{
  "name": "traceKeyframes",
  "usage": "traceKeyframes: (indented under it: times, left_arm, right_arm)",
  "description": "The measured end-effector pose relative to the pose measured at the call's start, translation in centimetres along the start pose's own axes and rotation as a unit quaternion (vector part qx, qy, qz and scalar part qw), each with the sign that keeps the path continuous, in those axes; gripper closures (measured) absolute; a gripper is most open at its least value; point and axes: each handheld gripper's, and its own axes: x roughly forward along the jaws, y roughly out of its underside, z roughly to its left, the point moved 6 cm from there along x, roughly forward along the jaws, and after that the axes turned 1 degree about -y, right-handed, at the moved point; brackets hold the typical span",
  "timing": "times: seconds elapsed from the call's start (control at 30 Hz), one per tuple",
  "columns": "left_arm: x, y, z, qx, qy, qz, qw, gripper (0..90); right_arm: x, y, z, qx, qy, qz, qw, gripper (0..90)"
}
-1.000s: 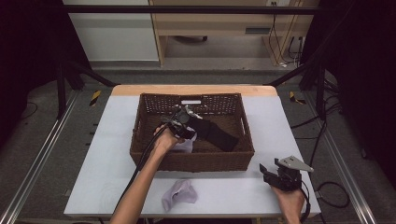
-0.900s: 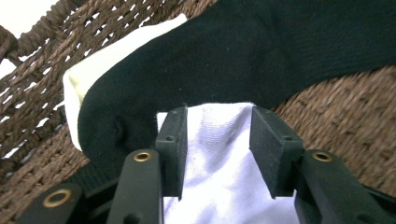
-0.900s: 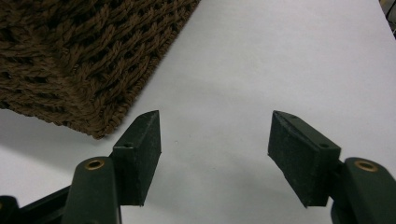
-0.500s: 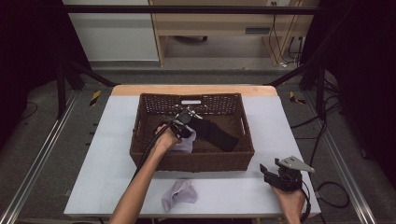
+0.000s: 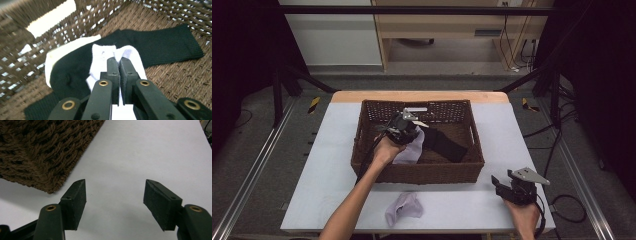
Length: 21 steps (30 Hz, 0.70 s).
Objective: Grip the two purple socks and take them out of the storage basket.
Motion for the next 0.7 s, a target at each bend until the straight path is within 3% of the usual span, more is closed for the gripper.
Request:
traceKeyframes:
  times: [0.13, 0.23, 0.27, 0.4, 0.53, 0.57, 0.7]
  left_arm:
    - [-1.1, -0.7, 0.1, -0.013, -0.005, -0.044, 0.9989, 86.6]
    - [-2.4, -1.5, 0.1, -0.019, -0.008, -0.085, 0.9962, 86.7]
    - [-3.2, -1.9, 0.1, -0.025, -0.008, -0.108, 0.9938, 86.6]
    - [-5.3, -2.6, 0.1, -0.031, -0.009, -0.150, 0.9881, 86.7]
    - [-7.4, -2.9, 0.1, -0.034, -0.007, -0.182, 0.9827, 86.7]
    - [-7.4, -2.9, 0.1, -0.034, -0.007, -0.182, 0.9827, 86.7]
    - [-9.2, -3.0, 0.2, -0.041, -0.005, -0.206, 0.9776, 86.8]
  right_arm:
    - [0.0, 0.0, 0.0, -0.002, 0.000, 0.000, 1.0000, 34.9]
    - [0.0, 0.0, 0.0, -0.002, 0.001, 0.001, 1.0000, 35.0]
    - [0.0, 0.0, 0.0, -0.002, 0.001, 0.001, 1.0000, 34.9]
    - [0.0, 0.0, 0.0, -0.001, 0.001, 0.001, 1.0000, 35.0]
    - [0.0, 0.0, 0.0, -0.003, 0.001, 0.001, 1.0000, 35.0]
    - [0.0, 0.0, 0.0, -0.003, 0.001, 0.001, 1.0000, 35.0]
    - [0.0, 0.0, 0.0, -0.003, 0.002, 0.001, 1.0000, 35.0]
